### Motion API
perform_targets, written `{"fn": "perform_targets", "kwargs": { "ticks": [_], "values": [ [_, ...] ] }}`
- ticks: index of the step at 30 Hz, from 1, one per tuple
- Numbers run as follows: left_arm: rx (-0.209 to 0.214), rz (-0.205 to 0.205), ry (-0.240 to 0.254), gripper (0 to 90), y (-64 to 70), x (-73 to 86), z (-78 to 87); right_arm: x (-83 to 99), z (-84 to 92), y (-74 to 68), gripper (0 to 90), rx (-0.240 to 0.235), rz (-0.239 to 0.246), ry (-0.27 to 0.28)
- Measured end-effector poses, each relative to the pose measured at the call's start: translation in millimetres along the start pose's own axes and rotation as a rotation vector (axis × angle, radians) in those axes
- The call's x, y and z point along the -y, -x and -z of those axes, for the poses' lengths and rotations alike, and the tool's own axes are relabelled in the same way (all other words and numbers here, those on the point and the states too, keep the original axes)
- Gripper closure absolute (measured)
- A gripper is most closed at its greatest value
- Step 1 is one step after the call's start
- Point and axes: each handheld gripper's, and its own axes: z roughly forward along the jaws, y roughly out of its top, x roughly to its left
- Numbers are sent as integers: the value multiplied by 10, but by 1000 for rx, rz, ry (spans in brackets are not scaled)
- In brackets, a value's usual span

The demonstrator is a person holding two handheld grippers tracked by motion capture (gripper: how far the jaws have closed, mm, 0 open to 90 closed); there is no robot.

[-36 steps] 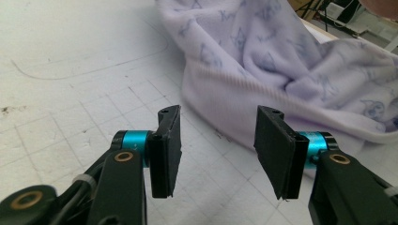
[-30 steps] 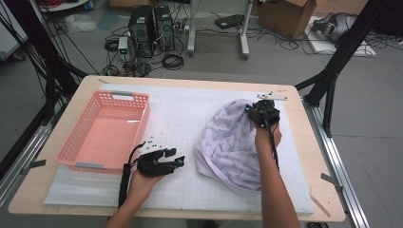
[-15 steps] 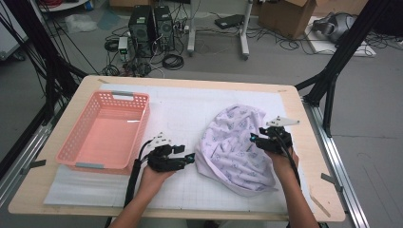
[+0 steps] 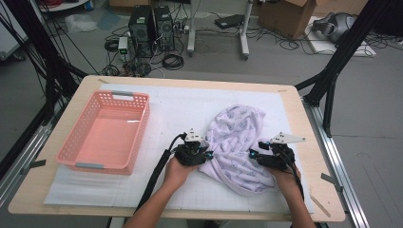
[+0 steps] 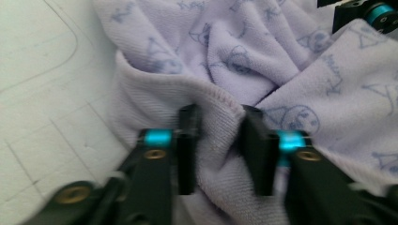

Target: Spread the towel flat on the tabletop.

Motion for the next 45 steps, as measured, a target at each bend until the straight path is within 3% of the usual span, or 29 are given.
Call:
{"fn": "perform_targets", "kwargs": {
  "ticks": [3, 6, 8, 9, 11, 12, 13, 18, 19, 22, 24, 26, 28, 30, 32, 33, 35, 37, 38, 40, 42, 45],
  "values": [
    [-41, 17, 50, 794, -98, -24, 154, 20, -53, -40, 434, -9, 17, -38],
    [-64, 56, 100, 794, -230, -16, 328, 82, -144, -65, 381, -25, -5, -109],
    [-87, 71, 113, 796, -299, 11, 416, 97, -154, -93, 394, -11, 8, -110],
    [-96, 81, 127, 798, -326, 29, 448, 88, -147, -105, 430, -3, 10, -118],
    [-110, 92, 130, 799, -374, 63, 505, 74, -113, -139, 603, 6, 16, -146],
    [-109, 97, 130, 799, -393, 81, 523, 67, -86, -153, 709, -11, 24, -162],
    [-113, 102, 130, 798, -404, 101, 536, 67, -57, -172, 760, -22, 36, -174],
    [-128, 94, 121, 798, -405, 193, 573, 128, 163, -233, 815, -25, 63, -226],
    [-123, 99, 121, 798, -400, 211, 577, 148, 220, -233, 815, -22, 63, -242],
    [-114, 105, 121, 787, -382, 250, 585, 195, 373, -221, 813, -76, -3, -329],
    [-111, 117, 132, 726, -380, 264, 593, 182, 472, -246, 772, -81, -9, -351],
    [-95, 152, 150, 569, -397, 260, 610, 137, 538, -269, 628, -66, 6, -295],
    [-71, 165, 168, 482, -403, 249, 624, 88, 557, -248, 491, -72, -18, -183],
    [-51, 165, 158, 442, -390, 239, 609, 41, 507, -196, 480, -37, -31, -106],
    [-33, 153, 132, 422, -365, 232, 576, 1, 398, -133, 471, 0, -44, -78],
    [-27, 148, 116, 420, -356, 231, 553, -21, 330, -110, 466, -3, -61, -73],
    [-11, 149, 85, 415, -336, 231, 493, -76, 162, -108, 462, -17, -77, -96],
    [-15, 143, 54, 425, -318, 230, 435, -126, -57, -157, 452, -47, -82, -163],
    [-21, 131, 44, 466, -315, 227, 420, -146, -166, -194, 457, -38, -66, -196],
    [-61, 102, 48, 694, -317, 220, 412, -183, -345, -254, 483, -22, -40, -253],
    [-96, 117, 48, 794, -357, 192, 410, -258, -407, -284, 687, -14, -20, -233],
    [-155, 133, 76, 808, -409, 133, 423, -365, -507, -306, 832, -11, 54, -240]
  ]
}}
